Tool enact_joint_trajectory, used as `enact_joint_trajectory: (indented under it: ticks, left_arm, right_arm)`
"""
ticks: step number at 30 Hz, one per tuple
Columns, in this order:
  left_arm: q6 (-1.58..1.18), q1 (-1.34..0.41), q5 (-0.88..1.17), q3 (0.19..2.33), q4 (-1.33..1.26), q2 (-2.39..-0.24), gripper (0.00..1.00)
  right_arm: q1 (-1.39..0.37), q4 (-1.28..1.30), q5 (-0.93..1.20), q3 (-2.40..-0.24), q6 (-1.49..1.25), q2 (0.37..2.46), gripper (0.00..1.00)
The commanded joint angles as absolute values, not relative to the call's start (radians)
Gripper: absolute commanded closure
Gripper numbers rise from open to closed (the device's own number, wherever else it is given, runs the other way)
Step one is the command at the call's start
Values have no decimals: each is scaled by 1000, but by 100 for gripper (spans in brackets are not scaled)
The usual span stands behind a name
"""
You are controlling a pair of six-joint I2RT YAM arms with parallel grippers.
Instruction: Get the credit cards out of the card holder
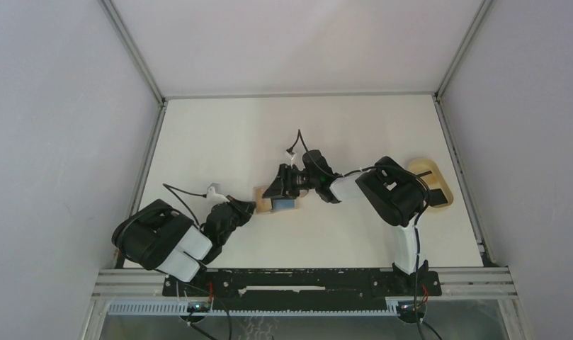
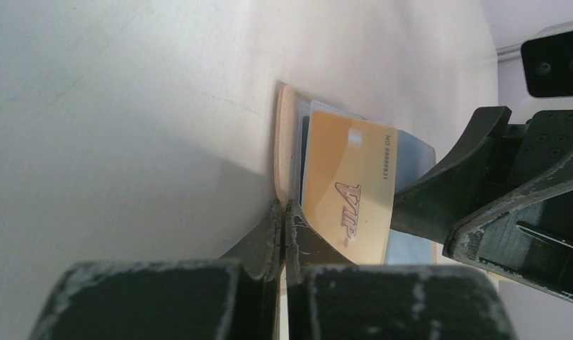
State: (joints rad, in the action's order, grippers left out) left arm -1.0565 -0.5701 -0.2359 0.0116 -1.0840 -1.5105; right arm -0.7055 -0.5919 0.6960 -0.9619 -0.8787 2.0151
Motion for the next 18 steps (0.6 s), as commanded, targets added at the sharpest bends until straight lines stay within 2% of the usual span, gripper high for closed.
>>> enact_joint_trajectory:
  ticks: [1,8,18]
  left_arm:
    - [-1038,-588,-216,-8,-1039,-1495,100]
    - [-1038,-589,-216,26,-1035,-1498,100]
    - [-1034,-592,-218,34,-1020,-1491,100]
  right_arm:
    - [-740,-671,743,-972,-900,2034,44]
    - [-748,-598,728,-998,-868,2070,42]
    - [-774,-656,757,-1029,-912,2098,41]
